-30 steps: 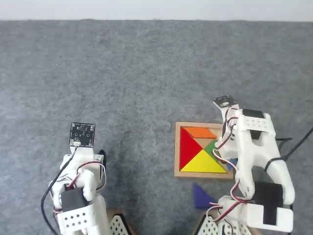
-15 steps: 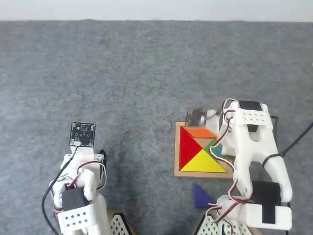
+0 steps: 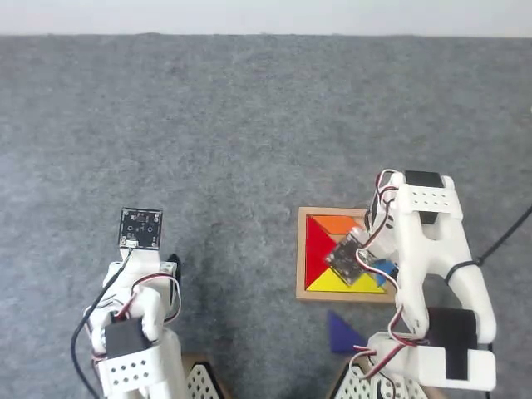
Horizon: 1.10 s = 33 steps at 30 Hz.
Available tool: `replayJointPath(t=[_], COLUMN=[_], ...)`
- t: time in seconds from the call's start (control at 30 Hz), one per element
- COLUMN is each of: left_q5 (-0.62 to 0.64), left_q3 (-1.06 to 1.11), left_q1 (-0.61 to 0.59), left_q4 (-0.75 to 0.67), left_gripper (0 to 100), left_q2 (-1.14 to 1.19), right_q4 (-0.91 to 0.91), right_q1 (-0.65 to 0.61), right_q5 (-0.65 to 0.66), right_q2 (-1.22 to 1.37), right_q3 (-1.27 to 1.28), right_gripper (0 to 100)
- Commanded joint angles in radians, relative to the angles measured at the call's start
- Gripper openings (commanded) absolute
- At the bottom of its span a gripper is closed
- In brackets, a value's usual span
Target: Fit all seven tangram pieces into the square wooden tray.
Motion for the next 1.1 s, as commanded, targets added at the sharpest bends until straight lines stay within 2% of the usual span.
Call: replayJointPath(t=[0.0,0.37,0.57,0.67,0.77,0.87,1.0,1.07], left_q5=[0.011,0.011,0.011,0.011,0.011,0.011,0.011,0.011], left_q3=[-0.015,-0.015,-0.015,-0.015,-0.015,-0.015,-0.015,-0.015], left_q1=[0.006,0.006,0.005,0.005,0.005,0.005,0.005,0.005], left_q4=[0.006,0.006,0.006,0.006,0.006,0.006,0.006,0.006], left_gripper=[18,18,18,18,18,18,18,18], left_q2=[-0.020,-0.020,-0.020,-0.020,-0.020,-0.020,-0.020,-0.020], right_q4=[-0.021,-0.071,-0.079,-0.090,-0.082,-0.061,0.007,-0.002], right_q1=[-0.007,-0.038,-0.004,0.019,-0.012,-0.091,-0.237,-0.263], right_q5=[0.143,0.305,0.305,0.298,0.155,-0.118,-0.552,-0.692], right_q2=[-0.028,-0.027,-0.035,-0.039,-0.068,-0.128,-0.186,-0.197], right_q3=[-0.069,-0.052,-0.029,-0.034,-0.029,-0.028,-0.023,0.000], right_gripper=[7.5,8.1,19.5,20.3,19.3,18.6,18.8,18.8])
